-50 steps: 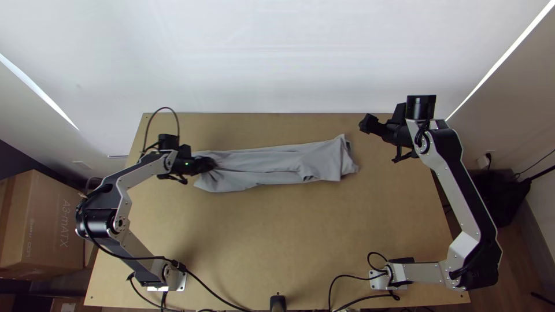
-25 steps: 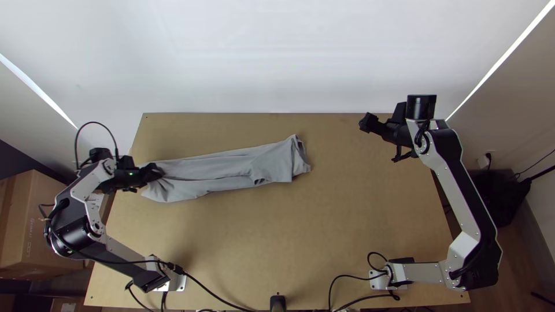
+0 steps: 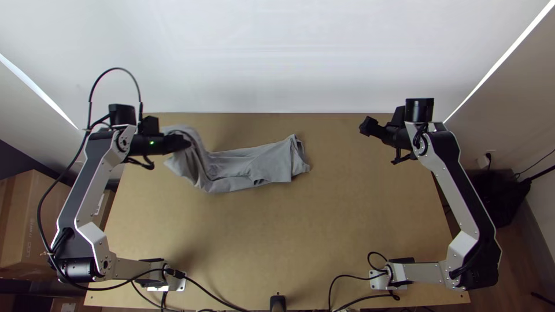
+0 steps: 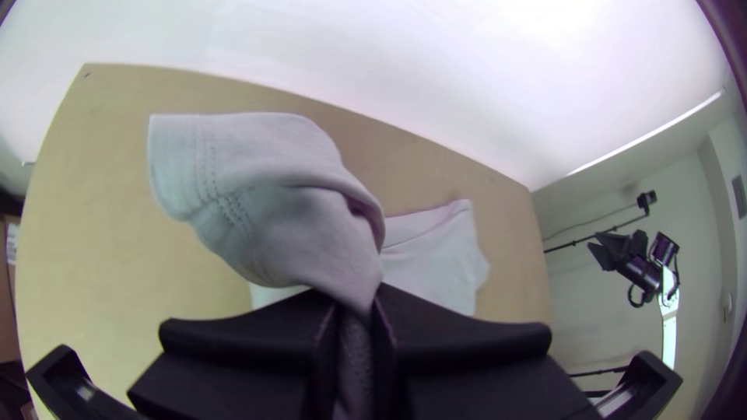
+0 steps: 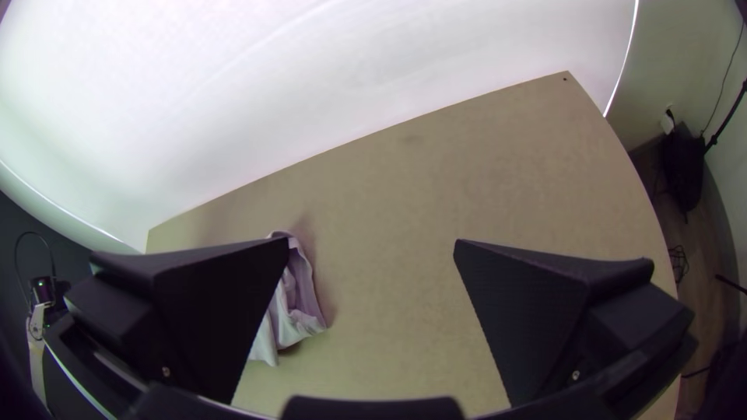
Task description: Fold the t-shirt
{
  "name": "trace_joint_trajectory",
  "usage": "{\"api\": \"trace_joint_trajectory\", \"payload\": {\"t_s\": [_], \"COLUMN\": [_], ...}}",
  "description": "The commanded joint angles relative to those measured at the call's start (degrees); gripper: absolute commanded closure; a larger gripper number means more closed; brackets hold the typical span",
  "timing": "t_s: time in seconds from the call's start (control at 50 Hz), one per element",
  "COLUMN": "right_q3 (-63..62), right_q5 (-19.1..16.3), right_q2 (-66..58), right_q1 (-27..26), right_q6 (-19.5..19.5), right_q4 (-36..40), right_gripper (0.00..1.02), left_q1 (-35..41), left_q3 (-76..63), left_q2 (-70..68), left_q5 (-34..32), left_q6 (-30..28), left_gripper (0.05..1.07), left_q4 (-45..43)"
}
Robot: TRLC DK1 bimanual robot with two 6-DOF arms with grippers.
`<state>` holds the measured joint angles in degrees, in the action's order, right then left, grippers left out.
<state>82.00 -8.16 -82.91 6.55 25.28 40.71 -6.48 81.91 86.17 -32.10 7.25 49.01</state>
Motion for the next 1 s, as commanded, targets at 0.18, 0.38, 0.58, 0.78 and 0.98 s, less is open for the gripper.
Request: {"api": "trace_joint_trajectory", "payload": {"t_s": [0.18, 0.38, 0.58, 0.78, 0.98], "right_q3": [-1.9, -3.1, -6.1, -8.3, -10.5], "right_q5": [0.4, 0.4, 0.4, 0.4, 0.0], "right_q2": [3.0, 4.8, 6.9, 9.1, 11.3], "right_q1": [-3.3, -5.9, -7.9, -10.6, -13.6], "right_q6": [-0.5, -0.5, -0.8, -2.1, -3.3], "right_q4": [-0.5, -0.5, -0.8, -0.8, -0.7], "right_gripper": [0.05, 0.05, 0.05, 0.05, 0.05], "left_q1": [15.0, 22.6, 27.7, 31.4, 35.3], "left_q3": [13.6, 17.7, 22.1, 28.2, 36.5], "left_q2": [8.1, 14.2, 19.5, 26.2, 33.8], "left_q5": [3.3, 6.3, 7.5, 8.5, 9.9], "left_q6": [11.7, 14.1, 15.6, 16.4, 16.7], "left_gripper": [1.04, 1.04, 1.04, 1.04, 1.04], "left_q4": [0.4, -0.3, -1.1, -0.3, 0.7]}}
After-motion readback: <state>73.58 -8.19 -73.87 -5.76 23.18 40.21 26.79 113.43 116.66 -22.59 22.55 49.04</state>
